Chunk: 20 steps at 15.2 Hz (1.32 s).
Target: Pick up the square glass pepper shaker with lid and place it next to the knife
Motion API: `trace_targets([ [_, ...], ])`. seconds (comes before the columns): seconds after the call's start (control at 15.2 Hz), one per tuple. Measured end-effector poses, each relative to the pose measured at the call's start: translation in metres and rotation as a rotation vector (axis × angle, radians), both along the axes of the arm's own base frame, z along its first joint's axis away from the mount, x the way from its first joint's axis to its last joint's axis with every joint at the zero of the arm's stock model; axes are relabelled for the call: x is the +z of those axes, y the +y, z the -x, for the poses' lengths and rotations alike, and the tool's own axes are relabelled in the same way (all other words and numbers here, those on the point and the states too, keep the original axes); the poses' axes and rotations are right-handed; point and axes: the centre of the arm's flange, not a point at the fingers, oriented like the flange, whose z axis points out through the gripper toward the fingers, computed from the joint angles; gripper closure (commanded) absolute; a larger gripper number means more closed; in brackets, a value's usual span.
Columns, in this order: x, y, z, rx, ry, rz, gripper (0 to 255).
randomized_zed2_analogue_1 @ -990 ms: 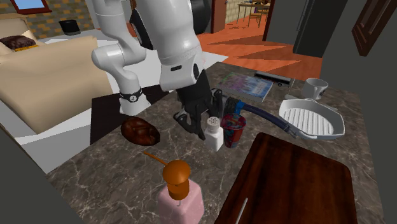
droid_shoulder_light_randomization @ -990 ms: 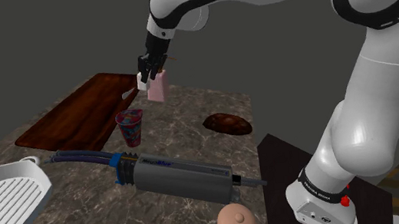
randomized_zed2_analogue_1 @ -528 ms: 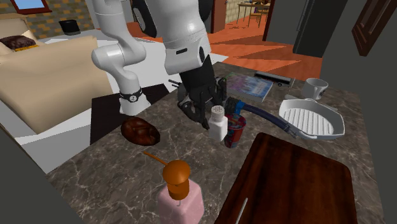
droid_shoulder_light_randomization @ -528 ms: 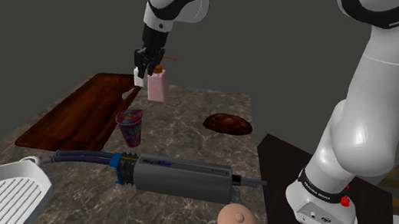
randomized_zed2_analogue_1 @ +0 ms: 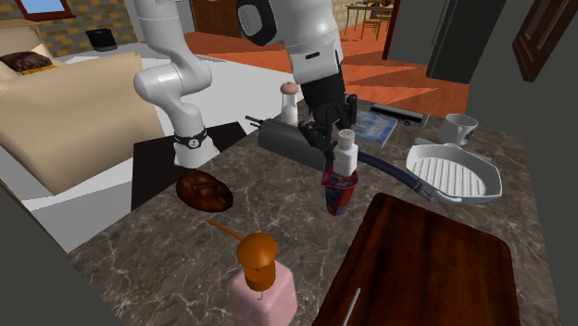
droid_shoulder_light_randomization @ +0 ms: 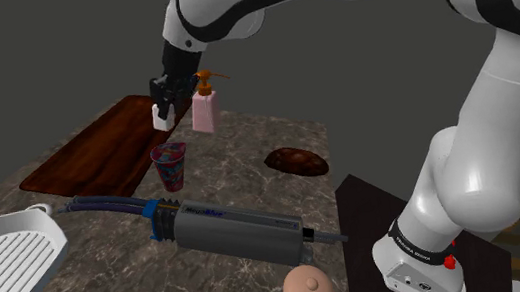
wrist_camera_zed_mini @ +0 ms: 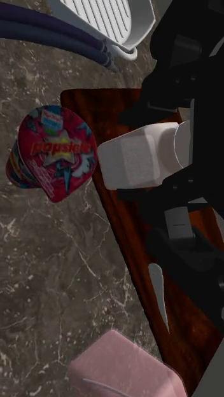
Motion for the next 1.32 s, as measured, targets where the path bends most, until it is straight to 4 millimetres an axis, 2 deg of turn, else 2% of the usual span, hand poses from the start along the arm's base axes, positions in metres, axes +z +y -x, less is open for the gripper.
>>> trace_targets([
  [0.86, 0.002, 0.156, 0.072, 0.000, 0.000, 0.000, 255],
  [0.99, 0.002, 0.179, 0.088, 0.000, -0.001, 0.000, 255],
  [1.32, 0.004, 0.240, 0.112, 0.000, 0.000, 0.000, 255],
])
